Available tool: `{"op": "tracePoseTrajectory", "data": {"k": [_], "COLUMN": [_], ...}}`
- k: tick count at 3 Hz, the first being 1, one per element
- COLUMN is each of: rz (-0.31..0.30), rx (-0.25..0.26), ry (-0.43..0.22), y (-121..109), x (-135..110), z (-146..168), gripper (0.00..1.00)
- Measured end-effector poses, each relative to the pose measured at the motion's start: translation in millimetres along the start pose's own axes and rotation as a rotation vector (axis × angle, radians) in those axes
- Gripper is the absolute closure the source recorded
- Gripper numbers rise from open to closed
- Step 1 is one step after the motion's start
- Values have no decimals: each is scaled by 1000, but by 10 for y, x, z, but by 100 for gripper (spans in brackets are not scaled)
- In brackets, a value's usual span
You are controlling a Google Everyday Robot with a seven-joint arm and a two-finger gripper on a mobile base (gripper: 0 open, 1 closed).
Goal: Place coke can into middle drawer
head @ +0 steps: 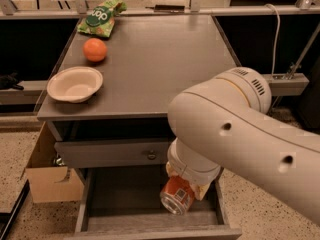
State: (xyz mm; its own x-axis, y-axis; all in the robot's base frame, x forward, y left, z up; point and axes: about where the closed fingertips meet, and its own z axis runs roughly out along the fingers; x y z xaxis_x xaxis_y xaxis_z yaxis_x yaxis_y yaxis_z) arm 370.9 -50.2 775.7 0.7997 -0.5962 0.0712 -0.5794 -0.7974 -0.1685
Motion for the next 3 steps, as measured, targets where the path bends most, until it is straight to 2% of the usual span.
{"op": "tracePoseTrajectory", "data": {"k": [1, 2, 3], "rz": [0, -39, -65], "rx": [-1, 4, -4], "ry": [5, 3, -45], "y": [12, -208, -479], "x": [-9, 127, 375], "z": [-19, 25, 272], "gripper": [100, 100, 100]}}
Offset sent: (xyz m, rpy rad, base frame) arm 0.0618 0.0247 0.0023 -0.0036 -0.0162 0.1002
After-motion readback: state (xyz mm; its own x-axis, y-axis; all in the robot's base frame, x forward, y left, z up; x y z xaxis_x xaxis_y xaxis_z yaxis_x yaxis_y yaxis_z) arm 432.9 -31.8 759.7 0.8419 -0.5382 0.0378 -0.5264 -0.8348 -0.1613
